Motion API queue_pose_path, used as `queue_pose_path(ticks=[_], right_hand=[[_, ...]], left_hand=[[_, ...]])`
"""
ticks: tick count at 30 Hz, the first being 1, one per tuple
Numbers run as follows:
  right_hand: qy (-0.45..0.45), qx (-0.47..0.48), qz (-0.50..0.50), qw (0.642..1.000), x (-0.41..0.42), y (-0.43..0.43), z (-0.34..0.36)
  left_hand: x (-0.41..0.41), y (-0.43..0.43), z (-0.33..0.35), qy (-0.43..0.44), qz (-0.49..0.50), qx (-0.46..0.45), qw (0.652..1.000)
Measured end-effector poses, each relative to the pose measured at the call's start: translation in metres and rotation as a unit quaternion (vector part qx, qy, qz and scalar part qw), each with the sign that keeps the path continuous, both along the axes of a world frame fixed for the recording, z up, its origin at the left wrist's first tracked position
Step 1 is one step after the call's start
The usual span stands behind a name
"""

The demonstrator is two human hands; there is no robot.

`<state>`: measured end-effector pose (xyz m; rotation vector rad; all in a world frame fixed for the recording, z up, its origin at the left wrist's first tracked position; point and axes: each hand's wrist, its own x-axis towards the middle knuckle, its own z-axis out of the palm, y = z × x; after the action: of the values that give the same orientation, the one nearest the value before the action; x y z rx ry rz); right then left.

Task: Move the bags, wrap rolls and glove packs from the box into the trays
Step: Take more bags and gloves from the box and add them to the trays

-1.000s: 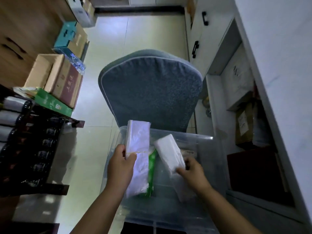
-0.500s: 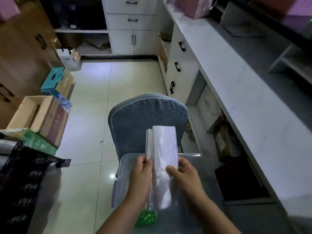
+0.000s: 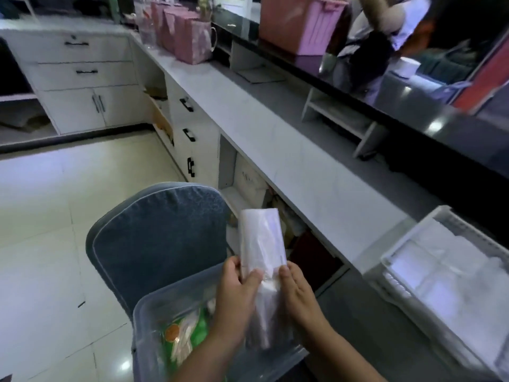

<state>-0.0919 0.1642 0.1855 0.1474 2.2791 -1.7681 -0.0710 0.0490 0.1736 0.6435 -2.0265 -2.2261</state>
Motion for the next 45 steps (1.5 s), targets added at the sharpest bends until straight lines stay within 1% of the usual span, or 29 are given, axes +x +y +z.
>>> queue_pose_path(ticks=[2,4,8,10,11,13,14,15,16,17,19,20,21,23,25,26,27,28,30,34,39,42,43,45], right_hand=[[0.004,0.002,-0.028,1.000,0.004,0.020,0.005],[0.011,0.005,-0.084,0.996,0.008,0.042,0.010],[0.009,-0.098,-0.209,0.973,0.021,0.094,0.023],[0.006,-0.121,-0.230,0.966,0.030,0.126,0.033],[-0.001,-0.114,-0.226,0.967,0.034,0.144,0.038],[-0.004,-0.042,-0.228,0.973,0.042,0.183,0.045],[0.014,0.018,-0.242,0.970,0.047,0.204,0.047],[0.047,0.093,-0.268,0.958,0.053,0.226,0.049],[0.096,0.172,-0.297,0.934,0.060,0.247,0.054],[0.160,0.255,-0.315,0.900,0.067,0.267,0.059],[0.273,0.422,-0.283,0.817,0.082,0.312,0.070],[0.304,0.490,-0.242,0.780,0.089,0.334,0.076],[0.318,0.548,-0.192,0.749,0.094,0.354,0.082],[0.306,0.639,-0.083,0.701,0.101,0.388,0.093],[0.269,0.694,-0.008,0.667,0.106,0.419,0.100],[0.253,0.706,0.015,0.661,0.110,0.436,0.102],[0.237,0.702,0.033,0.670,0.113,0.452,0.105],[0.218,0.689,0.044,0.690,0.118,0.468,0.106],[0.159,0.666,0.058,0.727,0.126,0.497,0.107],[0.125,0.651,0.057,0.746,0.135,0.544,0.104],[0.074,0.636,0.015,0.768,0.142,0.595,0.098],[0.035,0.623,-0.004,0.781,0.137,0.611,0.092],[0.024,0.623,-0.014,0.782,0.134,0.615,0.090],[0.001,0.635,-0.039,0.772,0.129,0.625,0.089]], left_hand=[[-0.006,0.024,0.008,0.014,-0.053,0.015,0.998],[-0.010,0.051,0.015,0.025,-0.126,0.012,0.992],[-0.010,0.111,0.025,0.066,-0.267,0.009,0.961],[-0.011,0.139,0.033,0.082,-0.300,0.011,0.950],[-0.011,0.153,0.036,0.088,-0.314,0.004,0.945],[-0.012,0.181,0.041,0.104,-0.344,-0.058,0.931],[-0.012,0.196,0.043,0.117,-0.357,-0.103,0.921],[-0.011,0.212,0.047,0.133,-0.365,-0.151,0.909],[-0.010,0.228,0.052,0.151,-0.371,-0.199,0.894],[-0.009,0.244,0.057,0.169,-0.378,-0.248,0.876],[-0.005,0.280,0.066,0.209,-0.400,-0.331,0.829],[-0.003,0.298,0.070,0.229,-0.411,-0.366,0.803],[0.000,0.317,0.073,0.247,-0.420,-0.398,0.777],[0.006,0.353,0.078,0.281,-0.430,-0.462,0.723],[0.016,0.390,0.083,0.313,-0.444,-0.511,0.667],[0.021,0.409,0.086,0.325,-0.454,-0.526,0.642],[0.026,0.426,0.088,0.333,-0.462,-0.540,0.620],[0.031,0.443,0.090,0.338,-0.466,-0.552,0.603],[0.038,0.471,0.092,0.338,-0.468,-0.576,0.579],[0.042,0.513,0.092,0.323,-0.485,-0.603,0.545],[0.009,0.533,0.086,0.324,-0.518,-0.610,0.504],[-0.016,0.550,0.078,0.348,-0.538,-0.589,0.493],[-0.024,0.557,0.075,0.358,-0.539,-0.579,0.495],[-0.043,0.569,0.066,0.360,-0.536,-0.565,0.513]])
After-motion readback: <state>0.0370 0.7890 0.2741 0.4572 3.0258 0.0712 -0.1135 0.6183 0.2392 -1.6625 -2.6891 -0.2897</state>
